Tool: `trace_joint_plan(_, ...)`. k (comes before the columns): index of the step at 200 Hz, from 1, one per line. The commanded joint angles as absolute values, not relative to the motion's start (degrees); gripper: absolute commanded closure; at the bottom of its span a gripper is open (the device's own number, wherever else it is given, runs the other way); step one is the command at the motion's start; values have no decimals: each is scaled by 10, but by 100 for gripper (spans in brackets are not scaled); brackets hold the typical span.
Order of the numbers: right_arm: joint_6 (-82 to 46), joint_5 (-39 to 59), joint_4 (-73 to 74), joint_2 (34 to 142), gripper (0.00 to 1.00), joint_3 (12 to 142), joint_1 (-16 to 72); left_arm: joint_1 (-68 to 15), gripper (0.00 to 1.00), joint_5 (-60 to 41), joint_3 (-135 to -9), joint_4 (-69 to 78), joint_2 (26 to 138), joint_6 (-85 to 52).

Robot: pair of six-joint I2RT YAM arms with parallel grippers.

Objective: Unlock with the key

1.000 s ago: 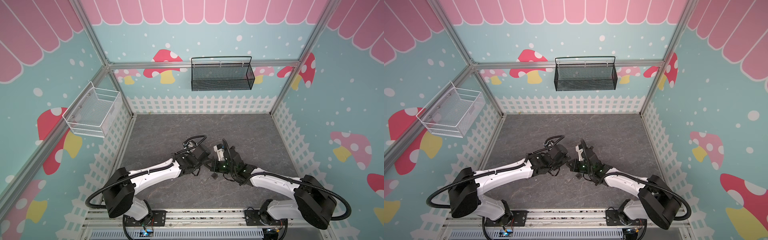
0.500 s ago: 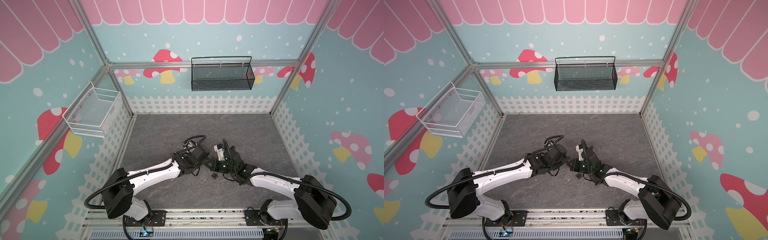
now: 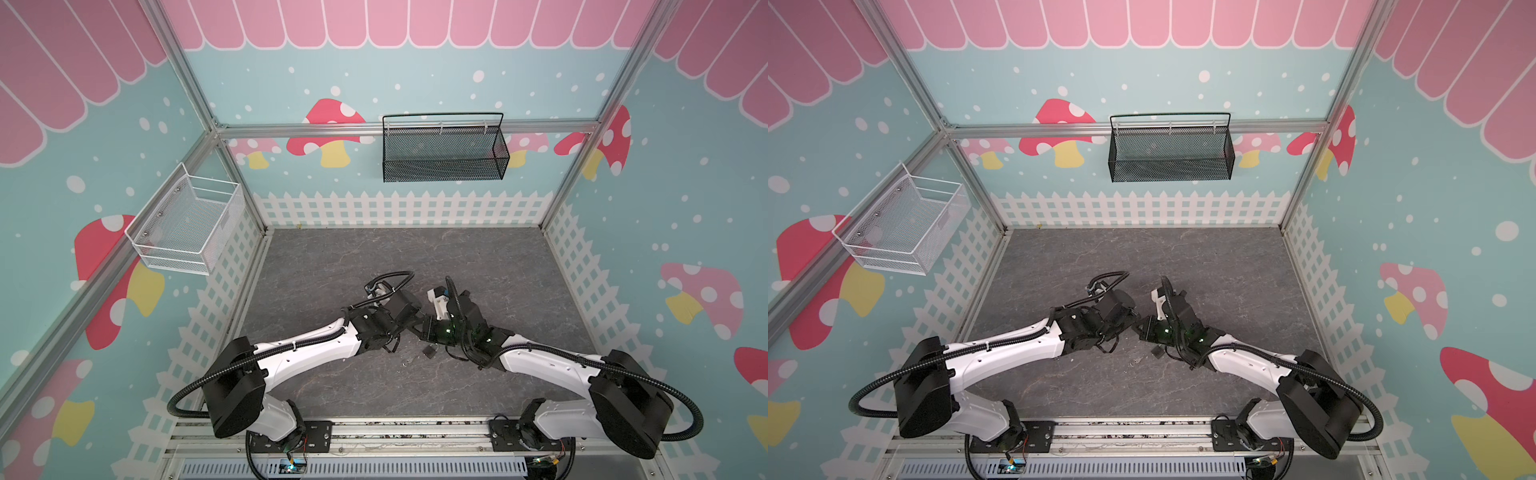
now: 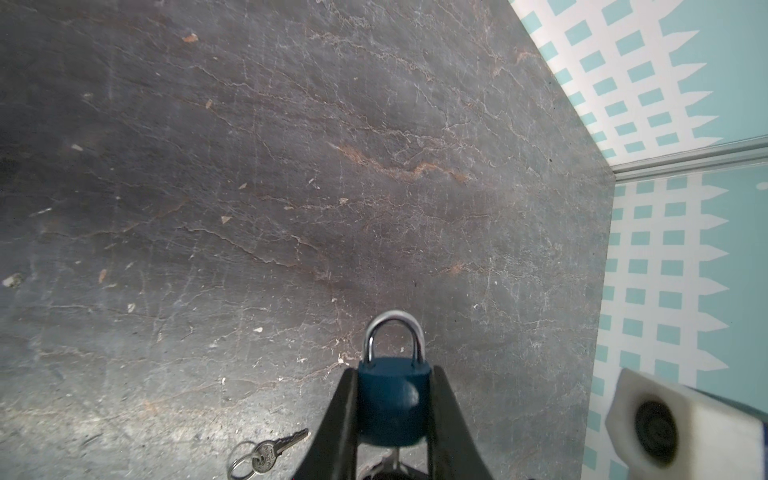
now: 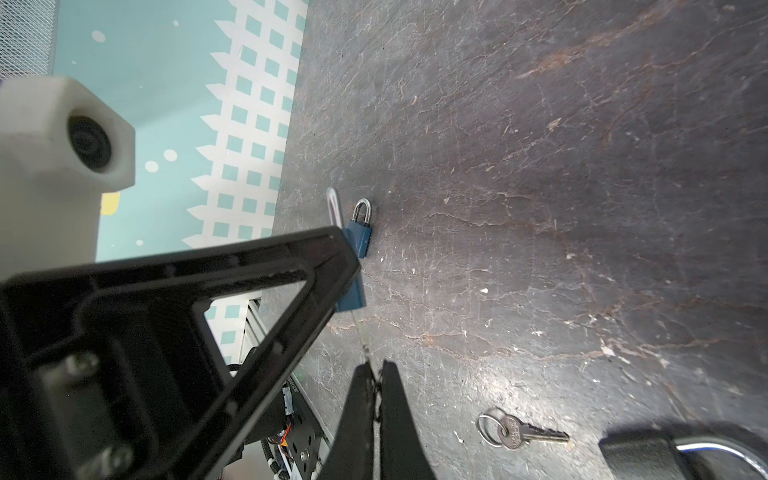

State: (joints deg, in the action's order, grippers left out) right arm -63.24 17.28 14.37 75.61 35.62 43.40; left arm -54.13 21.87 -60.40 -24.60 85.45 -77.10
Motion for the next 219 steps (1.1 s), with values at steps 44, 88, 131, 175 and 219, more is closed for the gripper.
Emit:
trace_joint_plan(44,-664,180,198,738,100,397,429,-561,100,235,-625,-303,848,-733)
trace_joint_plan(88,-627,175,192,747,100,415,429,-565,100,203,-624,-306,846,-713)
trace_joint_plan(131,-576,166,175,739,100,431,429,-564,100,152,-613,-302,843,-711)
trace_joint_plan(175,-576,147,183,729,100,413,431,-564,100,123,-570,-227,810,-775)
trace_joint_plan(219,-542,128,184,705,100,418,430,-580,100,124,-595,-262,819,-753)
